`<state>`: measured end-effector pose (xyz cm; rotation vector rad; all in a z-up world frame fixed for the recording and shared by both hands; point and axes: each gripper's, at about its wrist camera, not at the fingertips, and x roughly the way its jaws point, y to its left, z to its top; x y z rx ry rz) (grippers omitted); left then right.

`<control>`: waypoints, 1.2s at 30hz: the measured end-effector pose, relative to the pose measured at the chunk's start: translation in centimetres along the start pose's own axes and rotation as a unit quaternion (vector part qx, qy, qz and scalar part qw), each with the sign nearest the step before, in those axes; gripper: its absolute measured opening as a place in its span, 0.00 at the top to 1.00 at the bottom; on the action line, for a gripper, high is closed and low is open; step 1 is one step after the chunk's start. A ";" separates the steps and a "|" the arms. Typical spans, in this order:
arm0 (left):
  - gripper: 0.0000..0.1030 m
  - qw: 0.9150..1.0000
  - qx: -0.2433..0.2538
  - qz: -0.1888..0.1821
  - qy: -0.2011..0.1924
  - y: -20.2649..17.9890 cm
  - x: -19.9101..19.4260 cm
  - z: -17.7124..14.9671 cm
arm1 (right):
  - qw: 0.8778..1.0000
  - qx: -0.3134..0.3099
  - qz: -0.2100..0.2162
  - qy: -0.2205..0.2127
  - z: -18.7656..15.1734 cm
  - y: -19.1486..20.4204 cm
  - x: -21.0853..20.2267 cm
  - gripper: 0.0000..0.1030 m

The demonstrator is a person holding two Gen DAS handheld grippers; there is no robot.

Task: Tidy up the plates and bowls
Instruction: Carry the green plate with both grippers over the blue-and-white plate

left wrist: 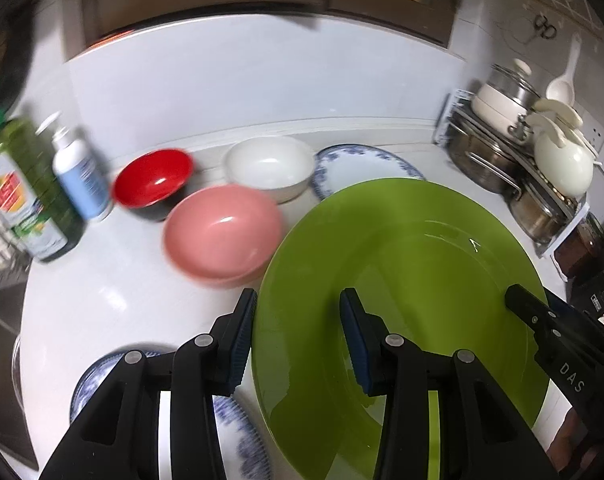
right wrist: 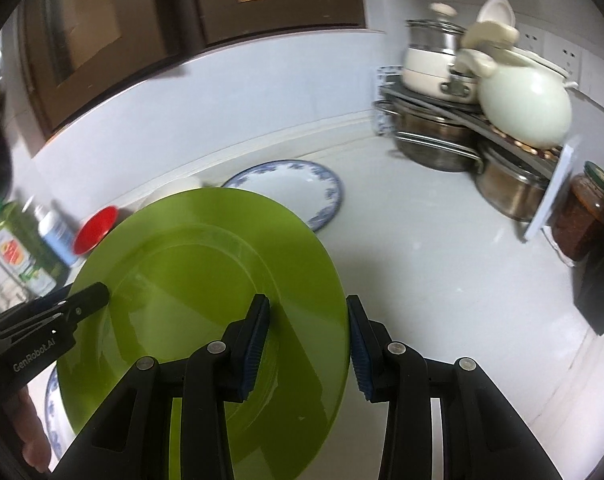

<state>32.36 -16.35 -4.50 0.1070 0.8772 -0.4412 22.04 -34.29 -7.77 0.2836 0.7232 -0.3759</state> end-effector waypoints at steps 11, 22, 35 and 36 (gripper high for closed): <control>0.59 0.998 -0.048 0.036 -0.007 7.2 -4.0 -3.7 | 0.998 -0.042 0.039 0.006 -2.0 6.7 -1.5 0.62; 0.59 0.992 -0.099 0.078 0.004 14.0 -7.0 -7.7 | 0.992 -0.091 0.084 0.026 -4.5 13.4 -1.9 0.62; 0.59 0.984 -0.131 0.114 0.026 19.5 -6.7 -11.9 | 0.983 -0.129 0.119 0.060 -8.1 19.5 -0.3 0.61; 0.59 0.984 -0.131 0.117 0.027 19.7 -6.5 -12.2 | 0.982 -0.131 0.119 0.062 -8.4 19.8 -0.1 0.62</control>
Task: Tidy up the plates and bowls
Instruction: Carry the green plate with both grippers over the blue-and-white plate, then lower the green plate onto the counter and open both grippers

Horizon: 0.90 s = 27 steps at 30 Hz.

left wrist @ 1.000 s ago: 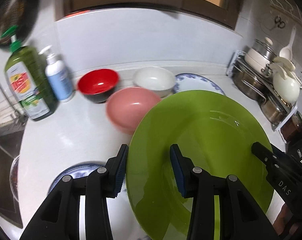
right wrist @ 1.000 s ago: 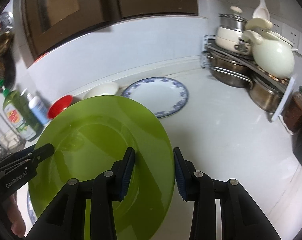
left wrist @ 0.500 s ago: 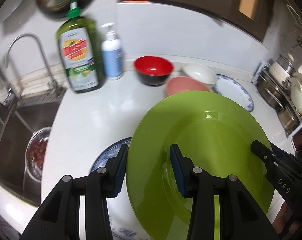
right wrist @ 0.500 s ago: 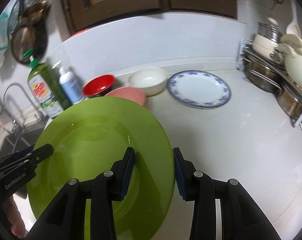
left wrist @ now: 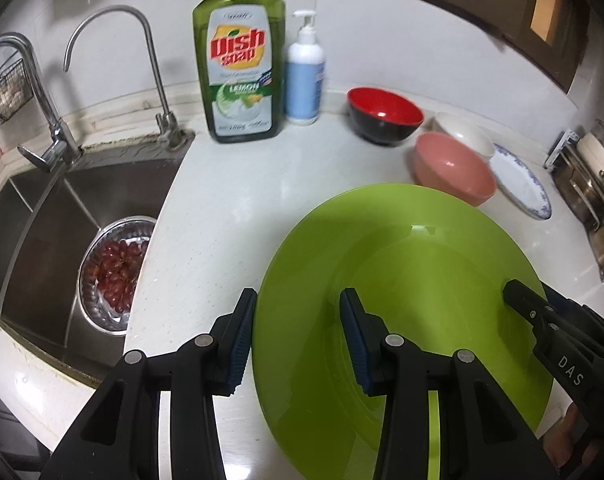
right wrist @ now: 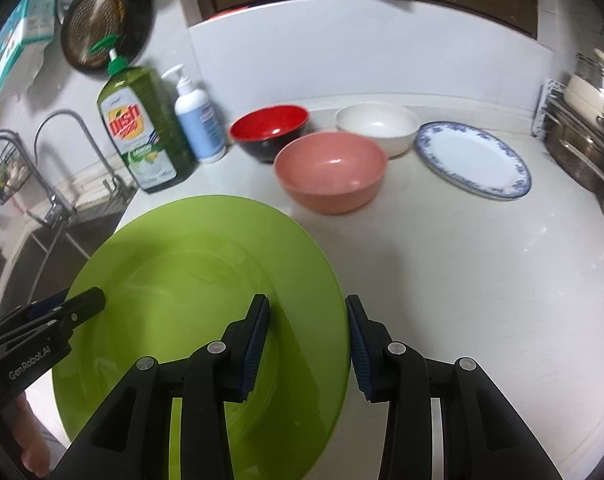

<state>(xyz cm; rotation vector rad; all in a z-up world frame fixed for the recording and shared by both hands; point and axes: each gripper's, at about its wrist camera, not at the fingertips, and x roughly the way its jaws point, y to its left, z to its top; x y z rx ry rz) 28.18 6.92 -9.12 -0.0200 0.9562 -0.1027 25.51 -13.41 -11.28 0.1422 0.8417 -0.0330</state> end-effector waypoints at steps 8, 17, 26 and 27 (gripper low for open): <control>0.59 1.000 -0.008 0.003 0.027 1.1 2.7 -1.3 | 1.000 -0.013 -0.003 0.025 -1.1 1.1 2.4 0.62; 0.59 0.999 0.003 0.005 0.039 0.4 4.3 -1.7 | 0.999 -0.014 -0.010 0.040 -1.6 0.8 3.8 0.61; 0.59 0.999 0.006 0.009 0.048 0.3 5.0 -2.0 | 0.998 -0.018 -0.011 0.051 -2.0 0.5 4.8 0.61; 0.59 0.999 0.007 0.009 0.050 0.3 5.1 -2.0 | 0.998 -0.019 -0.011 0.052 -2.1 0.5 4.8 0.61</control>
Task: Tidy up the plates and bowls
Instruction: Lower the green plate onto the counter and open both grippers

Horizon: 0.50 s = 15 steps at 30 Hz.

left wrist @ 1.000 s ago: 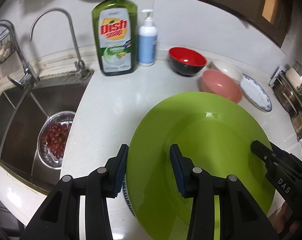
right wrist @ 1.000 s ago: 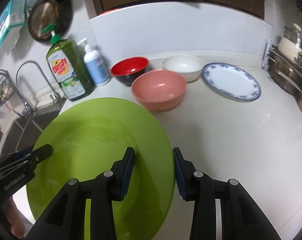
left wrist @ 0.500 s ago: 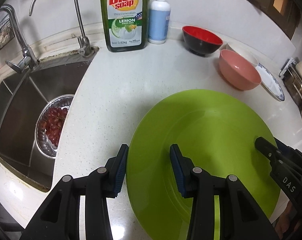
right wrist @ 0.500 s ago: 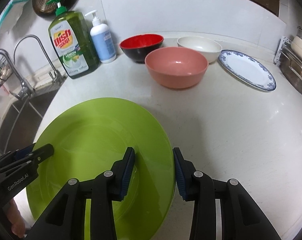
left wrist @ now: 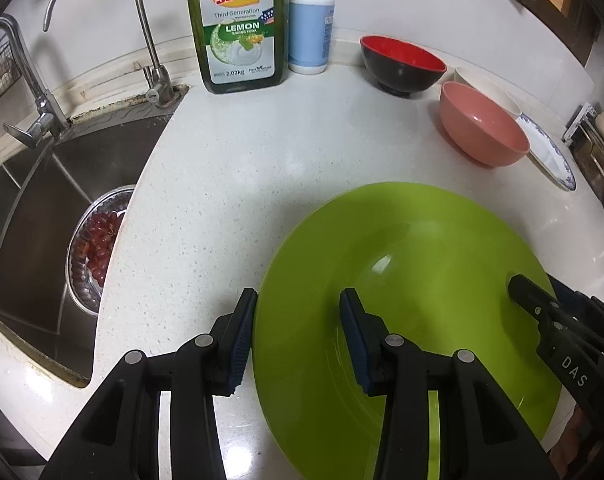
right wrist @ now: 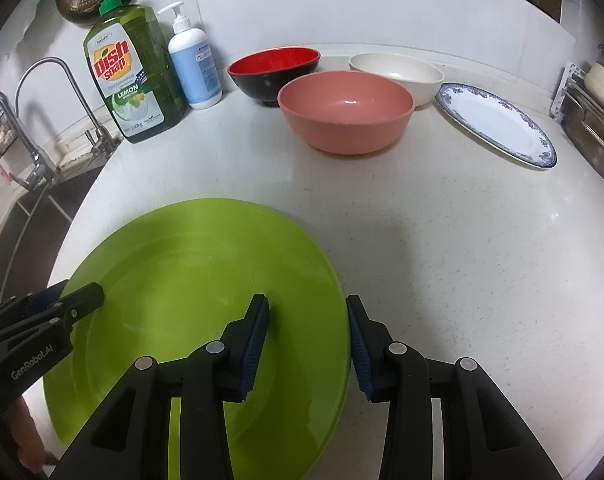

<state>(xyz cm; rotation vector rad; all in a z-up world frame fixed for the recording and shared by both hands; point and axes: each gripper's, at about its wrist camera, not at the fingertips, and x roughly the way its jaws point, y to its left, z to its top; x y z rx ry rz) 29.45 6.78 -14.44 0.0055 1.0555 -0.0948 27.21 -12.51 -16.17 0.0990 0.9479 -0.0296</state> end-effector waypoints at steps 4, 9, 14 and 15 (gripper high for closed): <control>0.59 1.000 -0.004 0.000 0.009 0.2 0.4 -0.1 | 1.000 -0.003 0.003 0.009 0.0 0.0 0.4 0.59; 0.57 1.000 -0.001 0.001 0.010 0.2 0.6 -0.2 | 1.000 -0.016 -0.005 0.012 -0.2 0.5 0.6 0.58; 0.41 1.000 0.003 0.023 -0.010 0.2 -0.4 0.2 | 1.000 -0.010 0.001 0.010 -0.1 0.3 0.4 0.47; 0.39 1.000 0.003 0.025 -0.014 0.2 -0.6 0.3 | 1.000 -0.010 0.000 0.007 -0.1 0.3 0.2 0.47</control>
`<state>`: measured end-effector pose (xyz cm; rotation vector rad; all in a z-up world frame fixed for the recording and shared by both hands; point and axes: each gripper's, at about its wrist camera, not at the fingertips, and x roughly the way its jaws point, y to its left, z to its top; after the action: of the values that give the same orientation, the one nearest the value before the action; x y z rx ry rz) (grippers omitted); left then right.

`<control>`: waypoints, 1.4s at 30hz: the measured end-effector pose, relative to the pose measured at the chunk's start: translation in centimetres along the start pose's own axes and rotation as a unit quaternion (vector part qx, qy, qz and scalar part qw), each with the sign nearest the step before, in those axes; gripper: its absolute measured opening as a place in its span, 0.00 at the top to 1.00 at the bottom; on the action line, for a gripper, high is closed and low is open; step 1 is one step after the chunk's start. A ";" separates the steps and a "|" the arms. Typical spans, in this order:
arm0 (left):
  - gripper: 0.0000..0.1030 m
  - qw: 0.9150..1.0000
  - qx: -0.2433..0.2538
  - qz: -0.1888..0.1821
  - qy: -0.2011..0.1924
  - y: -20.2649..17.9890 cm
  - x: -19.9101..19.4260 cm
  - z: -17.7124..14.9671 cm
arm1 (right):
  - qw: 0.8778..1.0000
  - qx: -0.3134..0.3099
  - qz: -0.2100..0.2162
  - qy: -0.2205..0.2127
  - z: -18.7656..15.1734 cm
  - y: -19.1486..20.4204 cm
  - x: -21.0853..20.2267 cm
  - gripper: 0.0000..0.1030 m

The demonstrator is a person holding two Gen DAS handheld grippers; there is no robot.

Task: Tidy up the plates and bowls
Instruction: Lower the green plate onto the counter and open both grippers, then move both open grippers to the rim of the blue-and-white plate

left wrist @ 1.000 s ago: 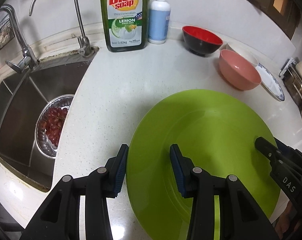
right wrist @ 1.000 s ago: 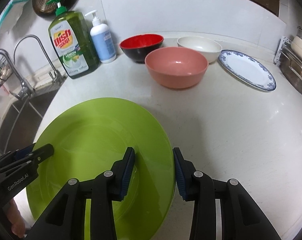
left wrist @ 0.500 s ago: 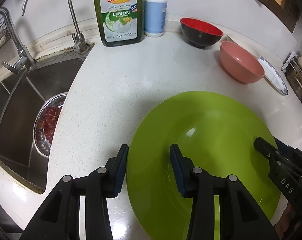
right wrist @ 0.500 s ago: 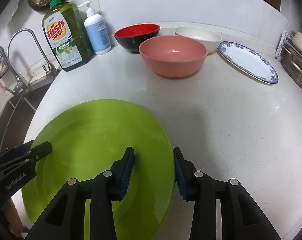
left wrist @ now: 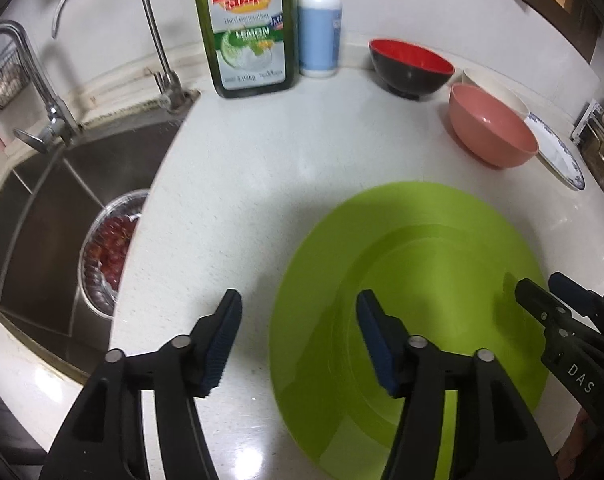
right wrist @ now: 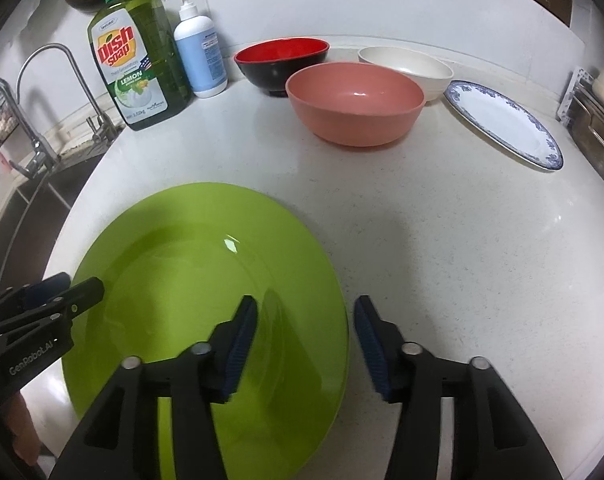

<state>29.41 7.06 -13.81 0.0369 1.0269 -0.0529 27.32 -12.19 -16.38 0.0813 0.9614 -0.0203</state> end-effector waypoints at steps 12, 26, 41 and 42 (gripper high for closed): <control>0.17 0.999 0.017 -0.023 -0.045 -1.6 -4.2 2.2 | 0.999 0.008 -0.008 -0.050 1.5 -0.9 -4.3 0.31; 0.04 0.993 0.067 -0.058 -0.083 -9.8 -7.2 5.9 | 0.991 0.057 -0.059 -0.105 3.1 -8.1 -9.4 0.20; 0.04 0.984 0.111 -0.103 -0.098 -20.6 -8.8 10.7 | 0.981 0.106 -0.097 -0.132 6.3 -18.0 -11.4 0.20; 0.04 0.983 0.111 -0.103 -0.100 -21.3 -8.8 11.0 | 0.981 0.109 -0.095 -0.131 6.5 -18.7 -11.4 0.20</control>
<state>32.99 -14.58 -0.67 0.1266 0.8172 -0.3535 25.08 -31.51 -4.45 0.1843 0.6970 -0.3071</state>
